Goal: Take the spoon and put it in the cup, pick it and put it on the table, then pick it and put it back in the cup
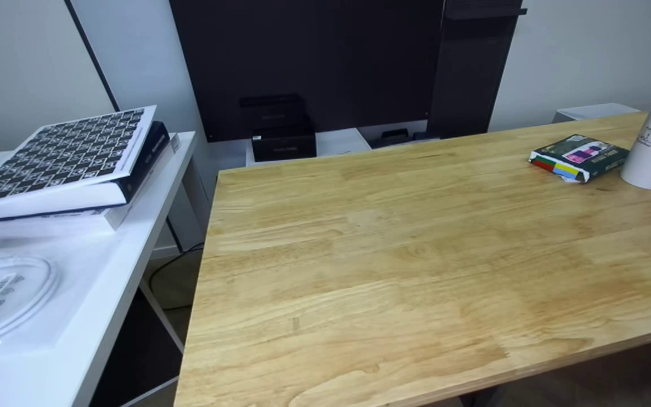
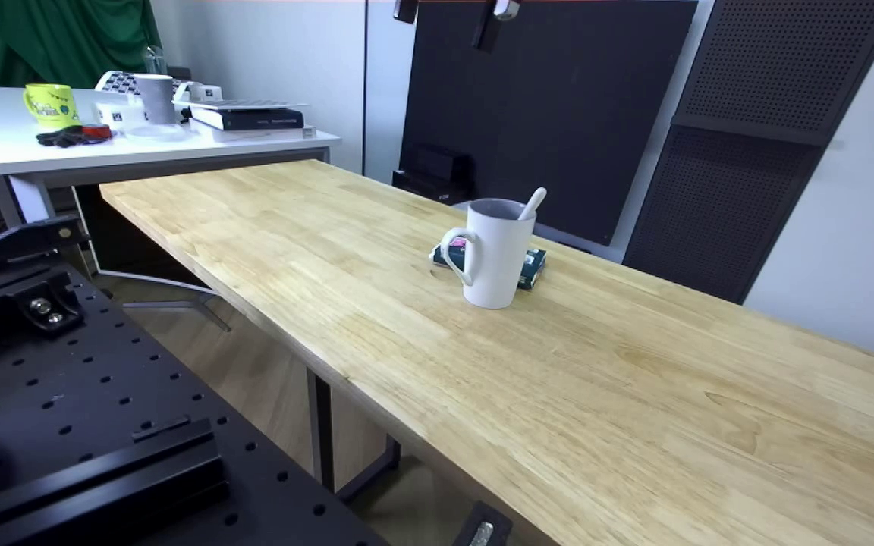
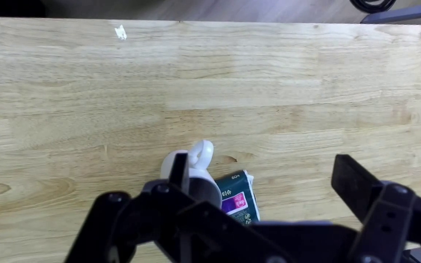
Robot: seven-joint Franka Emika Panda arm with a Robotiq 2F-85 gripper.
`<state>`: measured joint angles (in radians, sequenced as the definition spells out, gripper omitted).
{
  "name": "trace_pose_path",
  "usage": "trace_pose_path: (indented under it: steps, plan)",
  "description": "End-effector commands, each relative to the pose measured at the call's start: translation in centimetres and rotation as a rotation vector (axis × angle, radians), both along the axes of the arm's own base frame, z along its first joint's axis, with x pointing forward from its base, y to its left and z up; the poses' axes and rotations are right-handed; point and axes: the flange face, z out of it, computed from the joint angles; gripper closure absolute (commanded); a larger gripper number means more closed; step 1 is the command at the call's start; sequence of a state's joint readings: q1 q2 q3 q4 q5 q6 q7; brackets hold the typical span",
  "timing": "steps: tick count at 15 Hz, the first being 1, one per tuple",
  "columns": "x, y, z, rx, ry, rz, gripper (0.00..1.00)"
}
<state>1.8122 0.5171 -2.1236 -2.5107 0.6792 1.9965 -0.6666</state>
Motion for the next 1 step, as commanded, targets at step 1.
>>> trace_pose_path:
  steps: [1]
  plan:
    - [0.09, -0.05, -0.06, 0.001, -0.001, 0.001, 0.00]
